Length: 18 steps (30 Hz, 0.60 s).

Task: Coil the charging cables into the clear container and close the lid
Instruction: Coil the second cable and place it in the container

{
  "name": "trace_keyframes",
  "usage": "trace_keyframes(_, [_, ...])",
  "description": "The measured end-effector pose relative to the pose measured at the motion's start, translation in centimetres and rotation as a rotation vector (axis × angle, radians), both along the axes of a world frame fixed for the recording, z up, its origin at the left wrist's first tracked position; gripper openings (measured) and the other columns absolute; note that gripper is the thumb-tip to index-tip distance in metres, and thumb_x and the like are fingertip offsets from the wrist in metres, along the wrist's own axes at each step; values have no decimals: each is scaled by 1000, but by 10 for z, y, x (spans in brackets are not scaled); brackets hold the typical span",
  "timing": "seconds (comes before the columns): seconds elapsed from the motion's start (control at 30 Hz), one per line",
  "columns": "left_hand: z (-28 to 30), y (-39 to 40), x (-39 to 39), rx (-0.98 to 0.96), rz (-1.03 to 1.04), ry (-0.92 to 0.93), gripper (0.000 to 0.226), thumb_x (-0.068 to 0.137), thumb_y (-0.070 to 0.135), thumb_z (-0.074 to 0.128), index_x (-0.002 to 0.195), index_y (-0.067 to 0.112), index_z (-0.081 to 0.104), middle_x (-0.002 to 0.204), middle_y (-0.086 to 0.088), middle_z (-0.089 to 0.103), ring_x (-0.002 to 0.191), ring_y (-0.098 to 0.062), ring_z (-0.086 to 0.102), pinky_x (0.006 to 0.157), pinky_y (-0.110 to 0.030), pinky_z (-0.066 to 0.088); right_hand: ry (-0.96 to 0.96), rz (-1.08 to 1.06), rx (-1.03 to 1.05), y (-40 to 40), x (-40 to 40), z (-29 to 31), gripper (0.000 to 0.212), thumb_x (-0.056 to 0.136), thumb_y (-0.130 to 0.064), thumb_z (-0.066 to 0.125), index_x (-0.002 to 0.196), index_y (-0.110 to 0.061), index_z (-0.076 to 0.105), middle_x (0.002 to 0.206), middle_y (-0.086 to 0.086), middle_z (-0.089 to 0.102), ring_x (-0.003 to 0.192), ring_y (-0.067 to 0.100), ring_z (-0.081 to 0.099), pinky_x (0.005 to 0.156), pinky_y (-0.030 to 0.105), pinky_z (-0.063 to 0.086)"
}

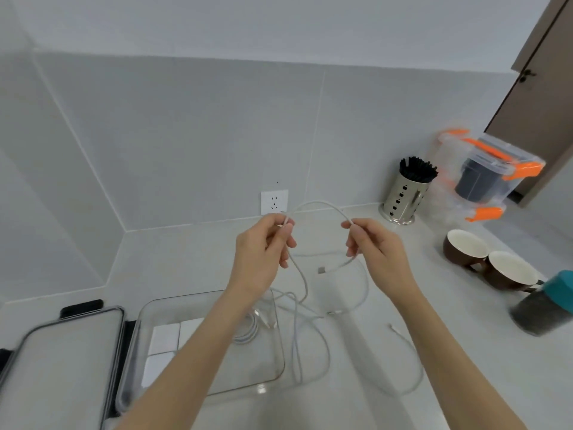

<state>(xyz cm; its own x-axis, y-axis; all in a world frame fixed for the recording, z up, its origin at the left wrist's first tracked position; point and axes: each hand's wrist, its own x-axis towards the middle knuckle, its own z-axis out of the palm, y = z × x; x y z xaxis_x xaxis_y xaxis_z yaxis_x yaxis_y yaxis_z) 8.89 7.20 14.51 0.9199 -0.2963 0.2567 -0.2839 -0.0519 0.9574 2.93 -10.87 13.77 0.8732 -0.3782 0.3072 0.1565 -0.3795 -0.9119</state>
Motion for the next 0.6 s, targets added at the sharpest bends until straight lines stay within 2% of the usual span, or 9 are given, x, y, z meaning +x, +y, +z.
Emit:
trace_keyframes(0.1, [-4, 22, -1, 161, -166, 87, 19, 92, 15, 51, 83, 25, 64, 66, 5, 65, 48, -1, 46, 54, -14, 40, 2, -8, 101, 20, 15, 2, 19, 94, -14, 49, 91, -23, 66, 55, -8, 50, 45, 8, 41, 47, 20, 41])
trace_keyframes(0.2, [-3, 48, 1, 355, -389, 235, 17, 89, 32, 54, 93, 27, 70, 94, 14, 72, 79, 6, 60, 73, -11, 44, 41, 74, 65, 33, 27, 15, 18, 92, -19, 53, 86, -30, 67, 64, -22, 64, 48, 2, 41, 48, 12, 36])
trace_keyframes(0.27, [2, 60, 4, 247, -387, 317, 28, 85, 42, 51, 102, 26, 67, 106, 9, 72, 99, -1, 64, 84, -18, 47, 105, 241, -55, 41, 34, 24, 17, 91, -21, 56, 84, -31, 69, 79, -16, 70, 58, 7, 48, 59, 11, 40])
trace_keyframes(0.3, [6, 66, 6, 157, -376, 363, 36, 82, 45, 49, 103, 22, 67, 105, 3, 73, 101, -8, 66, 85, -22, 50, 140, 332, -116, 47, 37, 29, 15, 90, -22, 57, 86, -29, 70, 85, -12, 72, 67, 11, 56, 66, 12, 44])
trace_keyframes(0.37, [18, 71, 8, 54, -393, 465, 43, 82, 46, 48, 100, 12, 67, 93, -6, 75, 91, -20, 70, 77, -25, 55, 175, 468, -207, 60, 44, 35, 13, 88, -19, 60, 91, -20, 73, 89, -5, 74, 83, 13, 64, 76, 19, 48])
trace_keyframes(0.43, [28, 74, 9, 101, -377, 519, 42, 89, 43, 46, 94, 6, 66, 79, -8, 73, 72, -21, 70, 61, -23, 54, 196, 553, -229, 72, 51, 38, 14, 87, -15, 62, 94, -16, 73, 87, 1, 74, 81, 12, 65, 77, 23, 49])
trace_keyframes(0.47, [30, 74, 9, 134, -360, 531, 41, 91, 42, 45, 90, 6, 67, 69, -5, 70, 59, -16, 64, 52, -20, 49, 213, 582, -241, 76, 53, 39, 15, 87, -15, 61, 96, -17, 73, 84, 2, 73, 79, 12, 64, 75, 25, 49])
trace_keyframes(0.53, [28, 75, 12, 140, -319, 532, 37, 94, 36, 43, 82, 9, 66, 49, 5, 51, 41, -8, 40, 38, -15, 29, 257, 640, -283, 83, 57, 38, 19, 91, -17, 56, 104, -24, 69, 84, 3, 71, 81, 15, 62, 75, 30, 48])
trace_keyframes(0.6, [24, 74, 13, 78, -258, 518, 34, 96, 30, 41, 79, 12, 64, 44, 10, 31, 38, -5, 23, 36, -14, 17, 267, 616, -155, 88, 58, 29, 27, 94, -15, 48, 116, -24, 61, 96, 0, 70, 91, 8, 62, 84, 22, 47])
